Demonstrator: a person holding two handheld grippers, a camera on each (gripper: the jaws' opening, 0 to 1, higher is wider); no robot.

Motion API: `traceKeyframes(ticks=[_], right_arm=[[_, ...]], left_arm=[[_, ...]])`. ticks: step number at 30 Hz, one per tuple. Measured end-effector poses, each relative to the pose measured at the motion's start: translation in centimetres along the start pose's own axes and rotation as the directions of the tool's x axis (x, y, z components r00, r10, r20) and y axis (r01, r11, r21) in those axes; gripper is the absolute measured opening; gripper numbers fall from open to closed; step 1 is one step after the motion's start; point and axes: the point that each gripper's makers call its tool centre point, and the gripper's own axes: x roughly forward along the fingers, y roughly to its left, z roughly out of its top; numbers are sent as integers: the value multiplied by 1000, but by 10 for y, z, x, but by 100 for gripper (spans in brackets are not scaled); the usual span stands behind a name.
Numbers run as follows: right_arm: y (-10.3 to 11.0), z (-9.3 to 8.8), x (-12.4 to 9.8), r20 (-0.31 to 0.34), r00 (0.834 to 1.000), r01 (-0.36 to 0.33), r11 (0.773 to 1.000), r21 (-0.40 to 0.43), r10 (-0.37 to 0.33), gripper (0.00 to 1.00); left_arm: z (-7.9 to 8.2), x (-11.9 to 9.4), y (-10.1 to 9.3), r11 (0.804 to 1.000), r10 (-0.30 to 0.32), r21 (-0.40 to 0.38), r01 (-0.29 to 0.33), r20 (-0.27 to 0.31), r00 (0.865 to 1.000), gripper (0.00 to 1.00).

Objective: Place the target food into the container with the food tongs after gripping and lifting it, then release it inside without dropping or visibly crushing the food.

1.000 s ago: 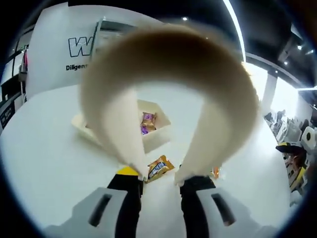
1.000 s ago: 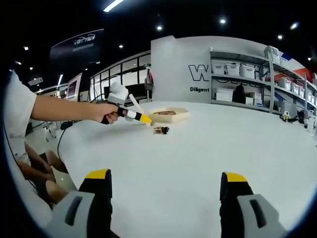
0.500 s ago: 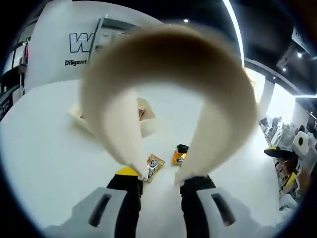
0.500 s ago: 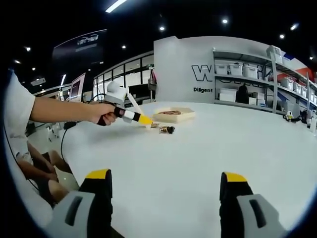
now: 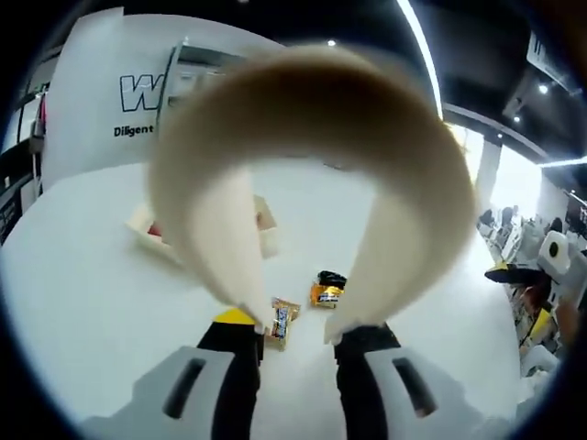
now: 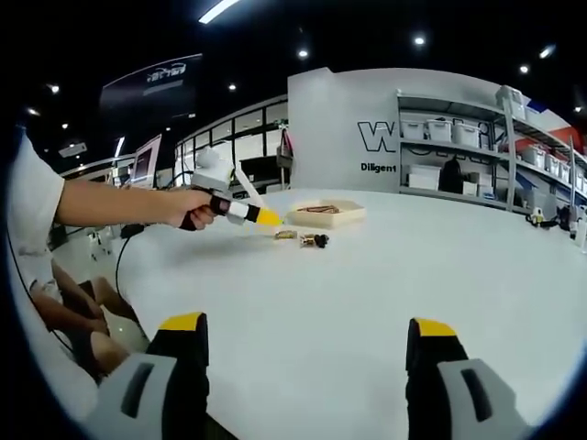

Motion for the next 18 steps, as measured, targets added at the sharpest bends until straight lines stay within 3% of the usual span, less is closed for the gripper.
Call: traceKeyframes(ticks=[4,8,9,10,13,18], right_arm=[[-2,1,-3,1,1000,7,1000,-2,-7,88],[-9,0,-9,5,1000,23,1000,10,-23,88],[-12,-1,-10,6,1000,30,999,18,-31,88],[-13,-1,-11,9,999,31,999,22,-31,88],[-16,0,-11,9,999,35,999,28,-36,88],[-15,3,-9,17,999,29,999,31,-30,88]], left_arm=[[2,8,6,998,-41,54,41,0,999,29],[-10,18,7,998,-48,48,50,-39,998,30],[-14,19,9,992,-28,120,35,-66,997,30],[-12,21,10,989,-18,144,25,-50,999,30],[-11,23,8,995,-31,95,36,-53,998,30],[-11,24,13,994,-21,101,28,-74,997,27]])
